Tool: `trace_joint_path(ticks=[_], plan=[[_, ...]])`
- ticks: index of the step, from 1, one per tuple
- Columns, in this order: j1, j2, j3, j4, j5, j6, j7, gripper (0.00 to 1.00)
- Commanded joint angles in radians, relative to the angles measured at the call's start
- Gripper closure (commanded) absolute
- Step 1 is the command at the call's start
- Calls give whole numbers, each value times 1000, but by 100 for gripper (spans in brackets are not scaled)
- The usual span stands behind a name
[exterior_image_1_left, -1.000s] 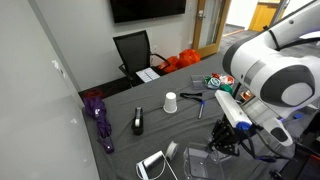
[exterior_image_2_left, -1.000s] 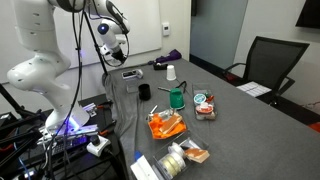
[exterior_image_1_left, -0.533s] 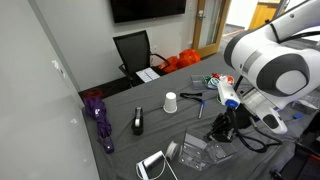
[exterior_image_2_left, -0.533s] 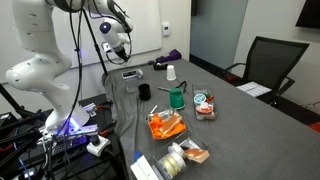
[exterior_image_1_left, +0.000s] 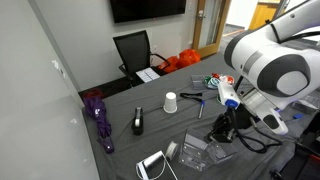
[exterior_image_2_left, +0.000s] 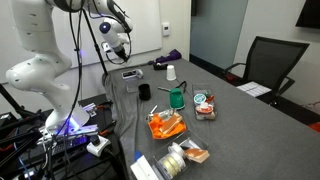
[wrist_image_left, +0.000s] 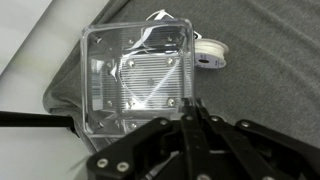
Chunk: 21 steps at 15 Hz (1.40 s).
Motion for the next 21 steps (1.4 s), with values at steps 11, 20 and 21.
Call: trace_joint_path(ticks=[11, 20, 21], plan=[[-405, -29, 253, -197, 0, -14, 231, 99], [-663, -13, 338, -323, -5, -29, 220, 99], [-685, -12, 342, -336, -6, -29, 216, 99]])
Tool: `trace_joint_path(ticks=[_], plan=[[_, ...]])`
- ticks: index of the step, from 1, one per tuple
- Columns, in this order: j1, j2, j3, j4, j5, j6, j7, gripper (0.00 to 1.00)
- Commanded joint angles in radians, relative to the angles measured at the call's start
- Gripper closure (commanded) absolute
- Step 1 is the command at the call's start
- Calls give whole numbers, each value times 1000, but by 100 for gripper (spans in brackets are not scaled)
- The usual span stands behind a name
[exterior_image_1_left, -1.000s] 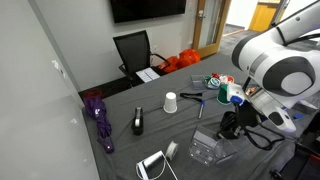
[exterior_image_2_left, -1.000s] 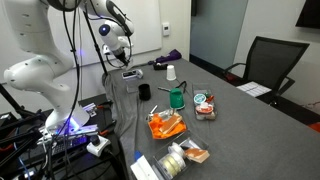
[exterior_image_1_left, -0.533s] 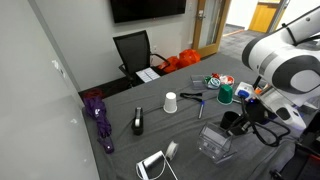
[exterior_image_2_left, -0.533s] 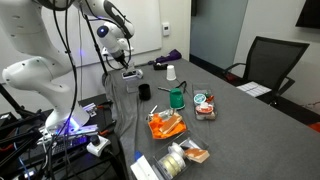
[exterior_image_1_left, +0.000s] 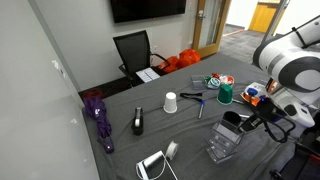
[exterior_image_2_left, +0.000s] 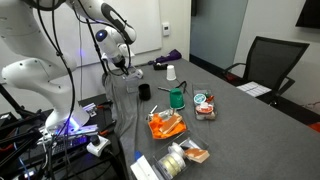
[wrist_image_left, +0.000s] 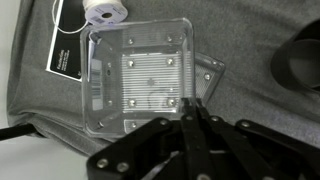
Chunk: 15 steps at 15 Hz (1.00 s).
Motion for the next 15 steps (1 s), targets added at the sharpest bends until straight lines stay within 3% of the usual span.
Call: trace_joint_path(ticks=[1, 4, 11, 15], plan=[[-106, 3, 41, -61, -7, -28, -24, 99], [-116, -7, 26, -77, 3, -40, -8, 99], [-62, -32, -14, -61, 1, -99, 125, 99], [-75, -1, -3, -63, 1, -76, 107, 95]])
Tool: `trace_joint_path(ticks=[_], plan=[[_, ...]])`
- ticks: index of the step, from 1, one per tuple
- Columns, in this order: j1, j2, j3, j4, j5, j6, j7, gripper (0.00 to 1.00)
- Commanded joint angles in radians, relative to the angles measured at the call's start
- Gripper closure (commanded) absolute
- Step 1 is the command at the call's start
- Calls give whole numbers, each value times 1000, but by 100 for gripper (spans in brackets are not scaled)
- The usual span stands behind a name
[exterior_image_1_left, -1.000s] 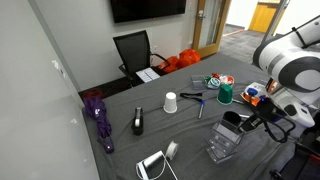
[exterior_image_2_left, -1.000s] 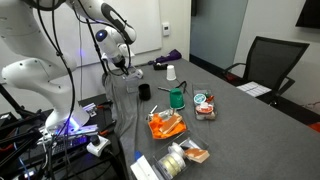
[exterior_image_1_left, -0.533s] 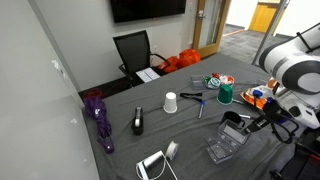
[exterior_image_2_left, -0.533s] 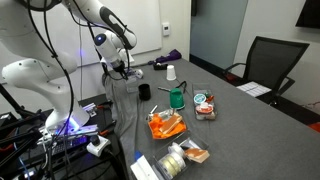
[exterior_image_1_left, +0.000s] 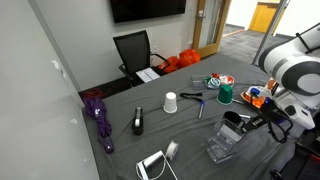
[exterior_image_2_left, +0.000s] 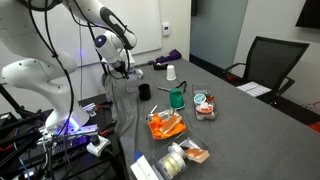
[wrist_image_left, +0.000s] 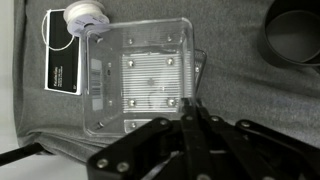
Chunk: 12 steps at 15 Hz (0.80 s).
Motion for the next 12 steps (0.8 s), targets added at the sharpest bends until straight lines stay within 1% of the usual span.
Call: trace_joint_path(ticks=[1, 3, 4, 6, 9, 12], plan=[[0, 0, 0, 0, 0, 0, 0, 95], [0, 0, 0, 0, 0, 0, 0, 95], [-4, -15, 2, -6, 0, -16, 13, 99], [-5, -23, -1, -12, 0, -30, 33, 99], [17, -37, -21, -16, 0, -33, 76, 99], [53, -39, -54, -17, 0, -28, 113, 99]])
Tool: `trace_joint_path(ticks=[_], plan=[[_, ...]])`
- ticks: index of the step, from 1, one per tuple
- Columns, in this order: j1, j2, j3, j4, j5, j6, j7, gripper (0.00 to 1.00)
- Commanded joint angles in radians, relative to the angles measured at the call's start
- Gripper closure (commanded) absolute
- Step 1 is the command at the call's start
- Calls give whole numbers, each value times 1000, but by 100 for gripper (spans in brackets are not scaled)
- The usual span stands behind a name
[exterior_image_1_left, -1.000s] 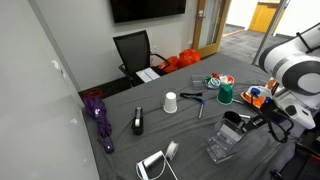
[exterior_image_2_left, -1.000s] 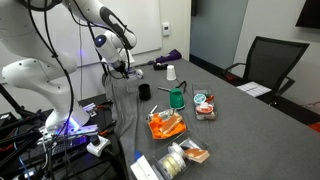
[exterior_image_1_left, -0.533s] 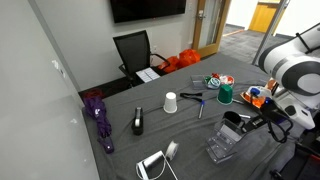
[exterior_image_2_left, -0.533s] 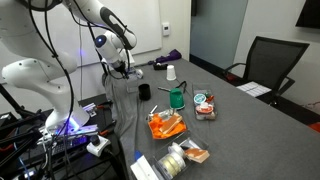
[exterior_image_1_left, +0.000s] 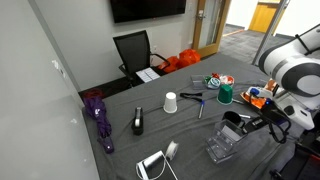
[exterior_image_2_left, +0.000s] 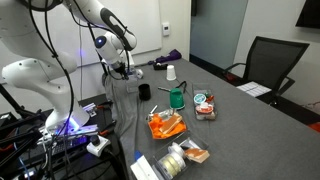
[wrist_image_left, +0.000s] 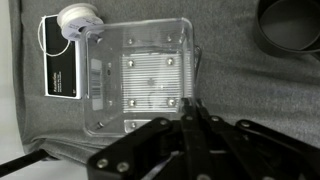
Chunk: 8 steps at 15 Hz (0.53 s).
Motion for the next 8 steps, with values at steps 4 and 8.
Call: trace_joint_path(ticks=[4, 8], plan=[[103, -52, -90, -8, 0, -49, 93, 99], [167, -103, -149, -11, 0, -109, 159, 99]])
